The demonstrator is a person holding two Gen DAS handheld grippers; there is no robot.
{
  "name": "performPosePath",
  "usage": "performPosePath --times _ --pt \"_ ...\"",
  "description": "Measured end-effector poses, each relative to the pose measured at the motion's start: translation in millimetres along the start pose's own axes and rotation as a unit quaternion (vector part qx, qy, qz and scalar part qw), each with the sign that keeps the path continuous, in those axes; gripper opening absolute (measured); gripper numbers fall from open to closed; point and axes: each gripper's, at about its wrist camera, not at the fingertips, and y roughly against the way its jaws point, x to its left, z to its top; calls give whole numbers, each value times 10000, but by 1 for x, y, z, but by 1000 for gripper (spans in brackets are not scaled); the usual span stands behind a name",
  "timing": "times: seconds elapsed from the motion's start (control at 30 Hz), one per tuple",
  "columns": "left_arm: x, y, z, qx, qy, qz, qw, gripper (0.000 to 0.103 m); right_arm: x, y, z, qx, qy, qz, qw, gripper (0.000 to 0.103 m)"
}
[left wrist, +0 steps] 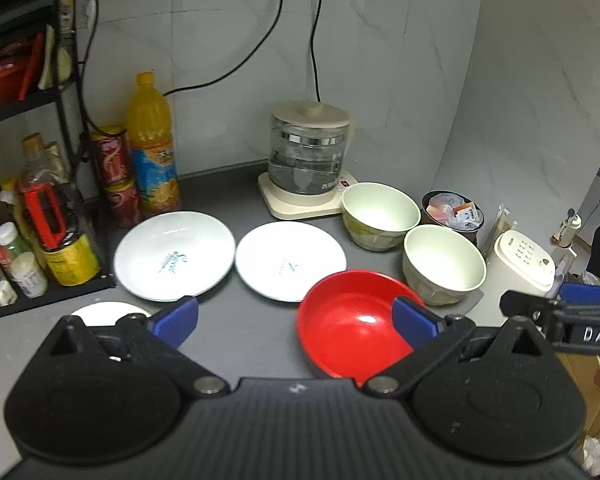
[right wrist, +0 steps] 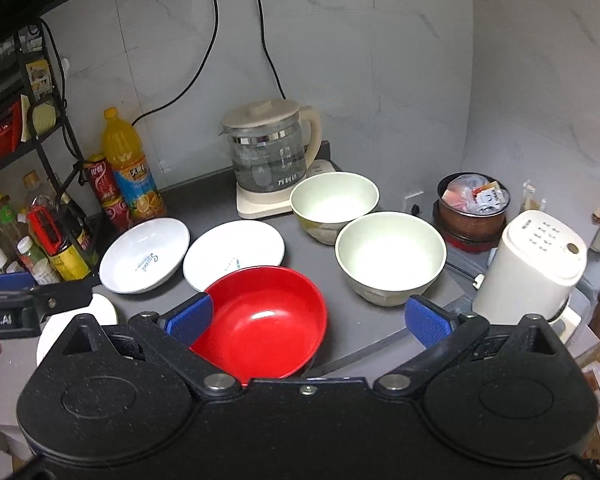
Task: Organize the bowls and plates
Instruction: 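Reach the right gripper to the large cream bowl rim and close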
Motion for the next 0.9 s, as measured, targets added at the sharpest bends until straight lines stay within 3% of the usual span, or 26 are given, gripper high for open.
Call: performPosePath --times 0.43,0.6,0.67,0.9 --pt "-63 -62 26 203 92 -46 9997 100 -79 -57 16 420 -267 118 9987 103" --pt "-82 -88 37 269 49 -157 9995 89 -103 -79 21 443 -323 41 9985 103" --pt "-90 -99 40 312 40 -231 9992 84 -113 -87 24 466 -368 15 9982 99" --pt "-116 -146 46 561 -12 -522 9971 62 -137 -121 25 751 -566 0 9956 68"
